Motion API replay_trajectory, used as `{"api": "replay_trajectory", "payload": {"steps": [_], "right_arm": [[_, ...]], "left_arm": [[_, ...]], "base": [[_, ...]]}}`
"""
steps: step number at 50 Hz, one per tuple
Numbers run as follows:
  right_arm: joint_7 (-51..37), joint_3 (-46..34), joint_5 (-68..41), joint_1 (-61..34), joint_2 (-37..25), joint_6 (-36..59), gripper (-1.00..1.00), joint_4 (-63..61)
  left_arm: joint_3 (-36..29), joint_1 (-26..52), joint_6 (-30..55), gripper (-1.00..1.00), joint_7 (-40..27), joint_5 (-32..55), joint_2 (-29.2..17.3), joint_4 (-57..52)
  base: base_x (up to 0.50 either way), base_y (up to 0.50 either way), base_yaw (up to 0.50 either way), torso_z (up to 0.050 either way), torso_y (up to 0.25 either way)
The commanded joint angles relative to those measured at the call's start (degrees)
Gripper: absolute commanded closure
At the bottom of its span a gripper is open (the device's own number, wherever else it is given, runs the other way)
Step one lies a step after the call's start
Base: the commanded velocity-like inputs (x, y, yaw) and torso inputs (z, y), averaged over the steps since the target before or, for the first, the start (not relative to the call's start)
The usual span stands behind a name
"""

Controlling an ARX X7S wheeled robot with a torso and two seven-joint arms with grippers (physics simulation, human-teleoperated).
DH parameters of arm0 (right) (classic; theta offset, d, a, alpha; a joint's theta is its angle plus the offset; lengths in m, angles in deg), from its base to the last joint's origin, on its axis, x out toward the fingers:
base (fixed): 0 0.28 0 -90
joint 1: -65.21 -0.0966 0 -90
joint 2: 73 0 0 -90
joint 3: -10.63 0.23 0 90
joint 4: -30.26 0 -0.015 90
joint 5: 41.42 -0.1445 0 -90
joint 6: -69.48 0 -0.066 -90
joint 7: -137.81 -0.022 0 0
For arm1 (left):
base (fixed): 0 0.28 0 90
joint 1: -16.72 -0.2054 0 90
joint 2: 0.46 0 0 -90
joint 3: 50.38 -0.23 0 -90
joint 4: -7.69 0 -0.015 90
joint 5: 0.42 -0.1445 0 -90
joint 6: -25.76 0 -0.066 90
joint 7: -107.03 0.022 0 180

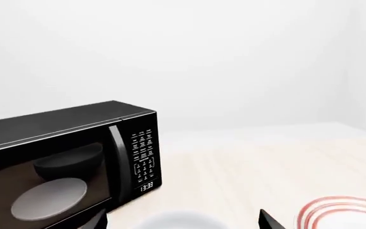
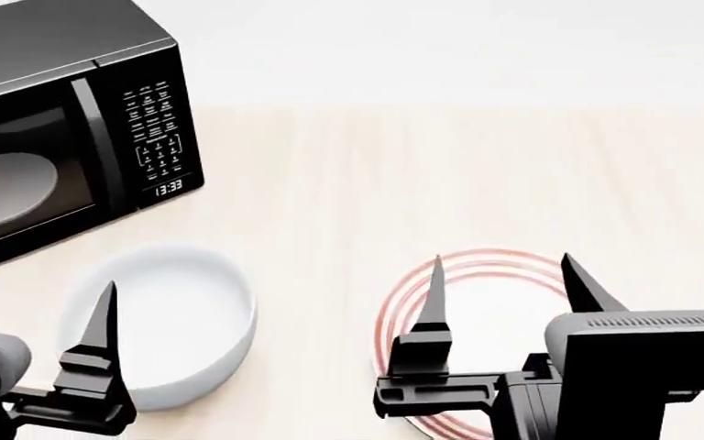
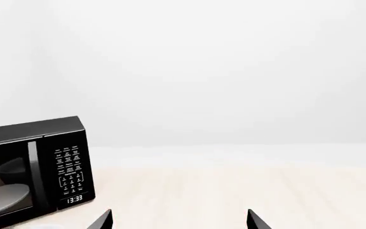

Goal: Put the white bowl to the right of the plate.

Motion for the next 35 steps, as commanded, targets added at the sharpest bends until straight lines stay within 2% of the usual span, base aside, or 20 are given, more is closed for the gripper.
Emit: {"api": "replay_trajectory", "payload": {"steps": [1,2,25,27,29,32,35], "right_arm": [[2.0,-0.1,-2.5,1.2,-1.0,-1.3,-1.00,-1.5],[1.1,-1.7,-0.4,1.7,-1.7,-2.3,-1.00,-2.0],[-0.6,0.0,-3.6,-0.5,-1.4,0.9,-1.00,-2.6],[-3.4,-1.5,-2.5,-2.9,-1.9,6.4,-1.00,-1.9],[-3.5,-1.3,-2.5,-3.0,-1.7,5.6,-1.00,-1.7],[-8.3,3.6,-3.7,-5.7,2.2,12.1,-1.00,-2.3],[-9.0,3.3,-4.0,-6.7,1.3,14.7,-1.00,-3.4]], "left_arm": [[0.2,0.2,0.4,-1.00,-0.6,0.8,-0.3,-0.9],[0.1,0.2,0.4,-1.00,-0.7,0.7,-0.4,-0.8],[1.1,1.5,2.2,-1.00,-1.9,2.5,-0.8,-2.3],[1.1,1.2,1.6,-1.00,-1.9,2.5,-0.9,-1.9],[1.2,1.1,1.1,-1.00,-2.0,2.4,-1.1,-1.6],[2.1,1.0,0.0,-1.00,-3.1,1.4,-1.2,0.0],[2.5,1.2,1.0,-1.00,-4.6,0.0,-2.1,1.0]], "base": [[0.43,0.00,0.00,0.000,0.000],[0.50,0.00,0.00,0.000,0.000],[0.50,0.00,0.00,0.000,0.000],[0.36,0.00,0.00,0.000,0.000],[0.00,0.00,0.00,0.000,0.000],[0.00,0.00,0.00,0.000,0.000],[0.00,0.00,0.00,0.000,0.000]]}}
